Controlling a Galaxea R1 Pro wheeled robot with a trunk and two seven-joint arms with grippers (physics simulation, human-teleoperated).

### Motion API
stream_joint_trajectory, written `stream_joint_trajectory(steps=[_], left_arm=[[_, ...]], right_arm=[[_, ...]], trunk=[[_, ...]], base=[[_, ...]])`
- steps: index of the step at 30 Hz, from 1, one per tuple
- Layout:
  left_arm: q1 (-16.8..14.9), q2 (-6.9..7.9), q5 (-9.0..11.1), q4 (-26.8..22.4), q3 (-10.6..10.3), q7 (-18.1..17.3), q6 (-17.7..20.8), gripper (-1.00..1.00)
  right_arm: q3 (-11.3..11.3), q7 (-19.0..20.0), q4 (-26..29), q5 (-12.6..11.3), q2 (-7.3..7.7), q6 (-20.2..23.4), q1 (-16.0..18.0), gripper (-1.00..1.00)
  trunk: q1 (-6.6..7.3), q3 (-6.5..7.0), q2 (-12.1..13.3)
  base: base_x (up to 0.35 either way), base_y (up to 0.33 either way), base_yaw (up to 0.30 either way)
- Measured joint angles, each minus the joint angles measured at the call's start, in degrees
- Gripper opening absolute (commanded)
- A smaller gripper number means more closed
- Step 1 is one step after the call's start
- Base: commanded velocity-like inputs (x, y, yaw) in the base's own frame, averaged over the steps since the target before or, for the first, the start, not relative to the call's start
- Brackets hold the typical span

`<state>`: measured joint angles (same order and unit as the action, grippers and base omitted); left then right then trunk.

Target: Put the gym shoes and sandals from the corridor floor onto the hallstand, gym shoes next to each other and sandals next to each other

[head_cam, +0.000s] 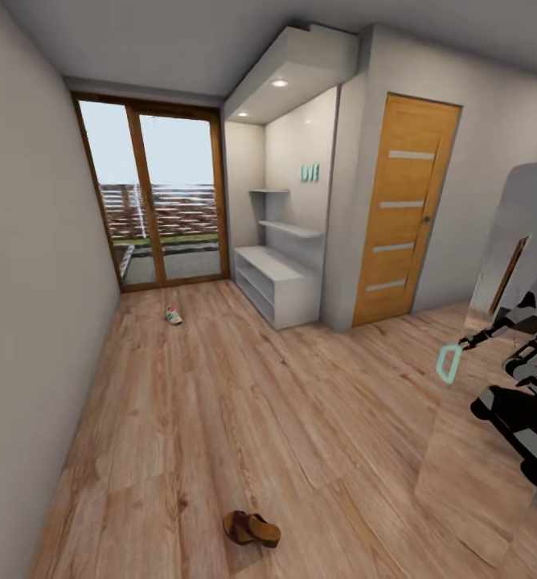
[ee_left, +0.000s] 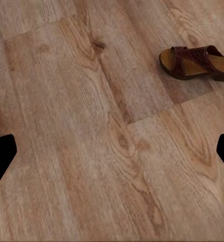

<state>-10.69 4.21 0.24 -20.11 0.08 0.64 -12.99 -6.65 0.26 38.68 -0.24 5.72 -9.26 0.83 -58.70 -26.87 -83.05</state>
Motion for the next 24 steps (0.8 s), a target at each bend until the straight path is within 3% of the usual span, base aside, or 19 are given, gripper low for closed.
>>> stream_joint_trajectory(steps=[10, 24], left_arm=[[0.0, 0.01, 0.09, 0.03, 0.06, 0.05, 0.0, 1.0], [0.02, 0.0, 0.31, 0.01, 0.09, 0.07, -0.07, 1.0]], right_arm=[[0.0, -0.02, 0.26, -0.06, 0.0, 0.03, 0.01, 1.0], [0.01, -0.03, 0.15, -0.07, -0.07, -0.02, 0.03, 1.0]], trunk=[[0.0, 0.0, 0.0], [0.0, 0.0, 0.0]], base=[[0.284, -0.206, 0.015], [0.284, -0.207, 0.236]])
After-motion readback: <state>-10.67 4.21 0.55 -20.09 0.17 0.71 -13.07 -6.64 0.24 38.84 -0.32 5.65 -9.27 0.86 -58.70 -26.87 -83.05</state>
